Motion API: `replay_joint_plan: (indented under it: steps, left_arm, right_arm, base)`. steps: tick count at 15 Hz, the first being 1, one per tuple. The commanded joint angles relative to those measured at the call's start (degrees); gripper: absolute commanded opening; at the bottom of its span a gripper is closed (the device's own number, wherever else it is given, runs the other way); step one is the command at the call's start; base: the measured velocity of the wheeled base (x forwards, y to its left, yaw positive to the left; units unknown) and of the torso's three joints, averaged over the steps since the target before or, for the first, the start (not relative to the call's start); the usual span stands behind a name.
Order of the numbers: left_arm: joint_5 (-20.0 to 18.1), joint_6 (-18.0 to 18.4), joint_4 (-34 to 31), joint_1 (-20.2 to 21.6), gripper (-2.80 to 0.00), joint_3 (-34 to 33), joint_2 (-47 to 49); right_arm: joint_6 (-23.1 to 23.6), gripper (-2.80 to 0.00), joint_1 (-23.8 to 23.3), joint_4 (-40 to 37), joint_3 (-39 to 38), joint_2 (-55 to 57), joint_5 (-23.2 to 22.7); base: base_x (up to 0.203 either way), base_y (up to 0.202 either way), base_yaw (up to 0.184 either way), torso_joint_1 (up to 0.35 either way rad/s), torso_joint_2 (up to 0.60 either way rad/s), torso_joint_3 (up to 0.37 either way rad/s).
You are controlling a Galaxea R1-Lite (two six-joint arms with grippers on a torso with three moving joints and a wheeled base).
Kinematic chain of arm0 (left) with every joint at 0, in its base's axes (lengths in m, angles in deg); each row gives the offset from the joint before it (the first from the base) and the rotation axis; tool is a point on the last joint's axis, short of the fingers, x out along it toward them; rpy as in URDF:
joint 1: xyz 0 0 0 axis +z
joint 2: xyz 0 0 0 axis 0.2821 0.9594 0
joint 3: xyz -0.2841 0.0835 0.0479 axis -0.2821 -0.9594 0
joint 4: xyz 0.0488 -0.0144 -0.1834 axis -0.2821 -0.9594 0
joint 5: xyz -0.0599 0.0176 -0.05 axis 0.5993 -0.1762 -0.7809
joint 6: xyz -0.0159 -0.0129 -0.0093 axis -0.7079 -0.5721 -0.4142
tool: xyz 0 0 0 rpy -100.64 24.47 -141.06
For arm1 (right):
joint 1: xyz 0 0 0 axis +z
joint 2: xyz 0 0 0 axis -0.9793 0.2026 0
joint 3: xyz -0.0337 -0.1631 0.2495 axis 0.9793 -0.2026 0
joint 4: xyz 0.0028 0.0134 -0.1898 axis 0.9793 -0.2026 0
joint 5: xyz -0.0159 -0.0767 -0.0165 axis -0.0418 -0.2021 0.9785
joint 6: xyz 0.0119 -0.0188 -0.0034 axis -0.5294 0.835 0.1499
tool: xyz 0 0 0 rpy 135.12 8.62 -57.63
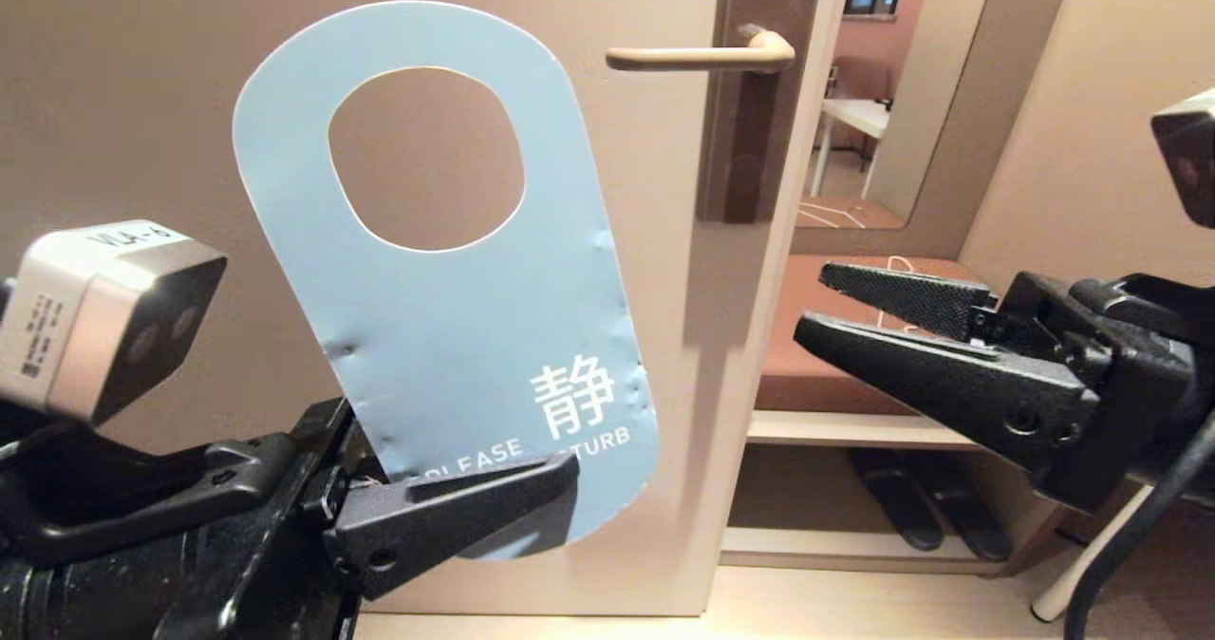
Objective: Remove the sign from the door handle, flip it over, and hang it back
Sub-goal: Hang the sign back with the other side facing out
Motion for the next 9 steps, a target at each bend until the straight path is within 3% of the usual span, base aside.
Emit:
replay_joint_plan:
  steps: [1,5,9]
  left_arm:
    - [-0.16,0.67,0.29,3.06,-2.80,-0.48,0.27]
    - [-0.16,7.37,0.27,11.94,-2.80,-0.70,2.55]
    - [0.24,11.05,0.26,18.40,-2.80,-0.87,4.00]
  right_arm:
    - [1.34,0.00,-1.83,0.27,-1.48,0.45,0.03]
    - [5.75,0.00,-5.39,0.12,-2.96,2.48,6.60]
    - [8.38,0.00,-7.99,0.09,-7.13,2.18,7.86]
  base:
    - [0.000,0.000,0.000,0.000,0.00,0.000]
    - [0.000,0.000,0.000,0.000,0.00,0.000]
    - [0.000,0.000,0.000,0.000,0.00,0.000]
